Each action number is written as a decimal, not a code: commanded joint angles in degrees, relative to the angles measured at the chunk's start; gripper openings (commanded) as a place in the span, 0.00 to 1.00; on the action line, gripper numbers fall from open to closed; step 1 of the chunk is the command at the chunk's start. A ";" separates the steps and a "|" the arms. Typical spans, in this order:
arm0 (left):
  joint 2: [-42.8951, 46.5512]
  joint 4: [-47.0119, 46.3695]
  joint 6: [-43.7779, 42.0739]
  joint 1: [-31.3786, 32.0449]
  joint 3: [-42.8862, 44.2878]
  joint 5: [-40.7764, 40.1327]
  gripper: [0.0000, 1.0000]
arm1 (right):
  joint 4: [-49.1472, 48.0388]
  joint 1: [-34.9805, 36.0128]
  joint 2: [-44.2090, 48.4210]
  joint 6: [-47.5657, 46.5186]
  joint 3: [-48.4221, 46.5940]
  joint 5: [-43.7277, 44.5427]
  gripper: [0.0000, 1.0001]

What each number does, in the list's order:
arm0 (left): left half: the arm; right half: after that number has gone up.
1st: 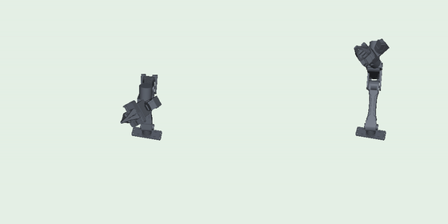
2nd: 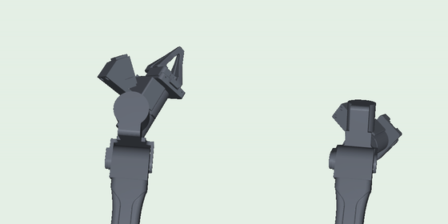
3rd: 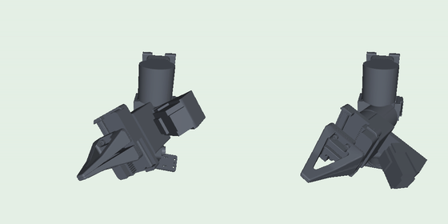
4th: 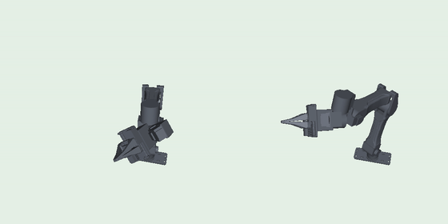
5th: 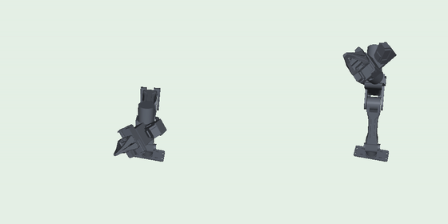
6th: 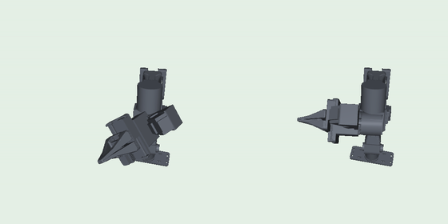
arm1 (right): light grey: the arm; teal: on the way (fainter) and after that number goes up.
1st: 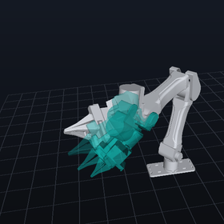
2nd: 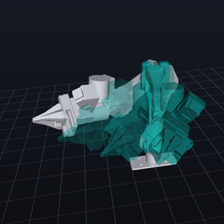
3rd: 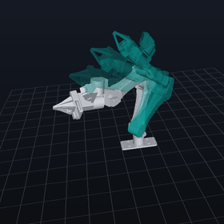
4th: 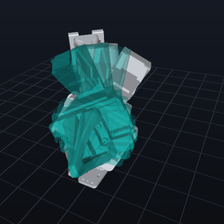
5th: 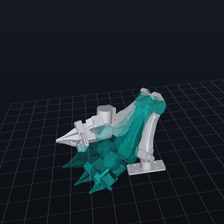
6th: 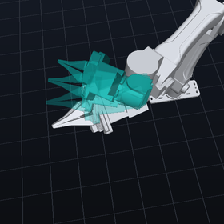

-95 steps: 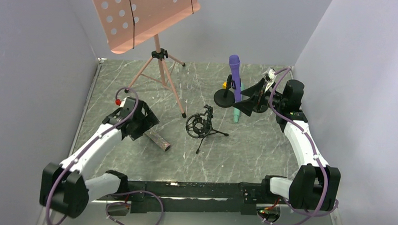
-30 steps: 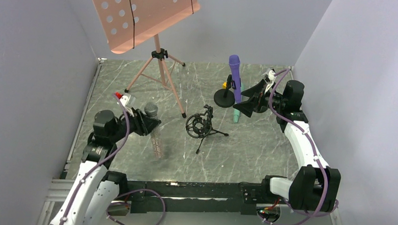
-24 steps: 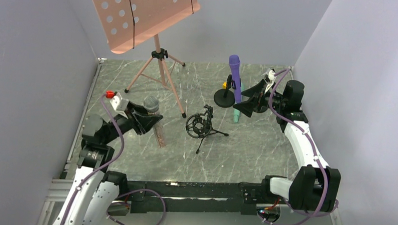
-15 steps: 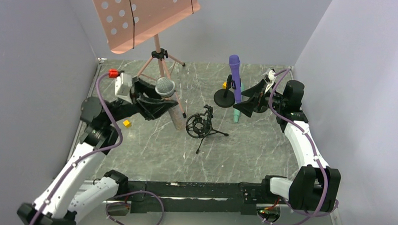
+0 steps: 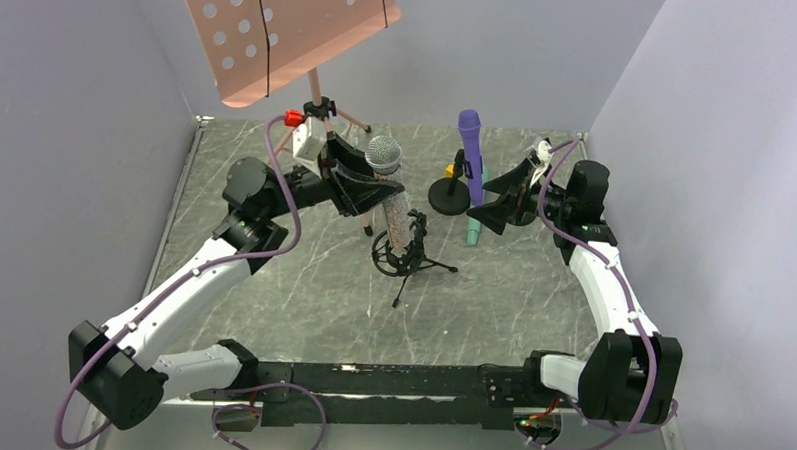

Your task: Attach the microphones to the stand

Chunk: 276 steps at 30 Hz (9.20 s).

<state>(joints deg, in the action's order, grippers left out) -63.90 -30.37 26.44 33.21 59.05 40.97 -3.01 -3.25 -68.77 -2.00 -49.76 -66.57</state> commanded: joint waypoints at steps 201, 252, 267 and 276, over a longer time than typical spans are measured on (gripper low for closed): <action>9.46 3.46 -21.45 19.52 -25.25 -35.96 0.00 | -45.50 24.11 3.03 55.69 25.59 7.22 0.45; -1.36 -4.59 -14.59 19.70 -36.82 -34.11 0.02 | -44.37 24.09 2.52 51.66 25.10 5.09 0.56; 11.46 11.47 -13.16 19.72 -28.39 -37.90 0.97 | -27.27 22.44 4.35 32.23 20.20 4.07 0.78; 22.20 18.96 -13.96 19.61 -29.77 -40.22 0.99 | -11.86 20.95 4.99 12.61 16.26 0.27 0.91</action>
<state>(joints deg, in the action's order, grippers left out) -45.23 -17.21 12.75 52.75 29.93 2.15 -21.71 18.48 -65.21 21.67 -30.39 -63.57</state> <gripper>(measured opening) 0.993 0.897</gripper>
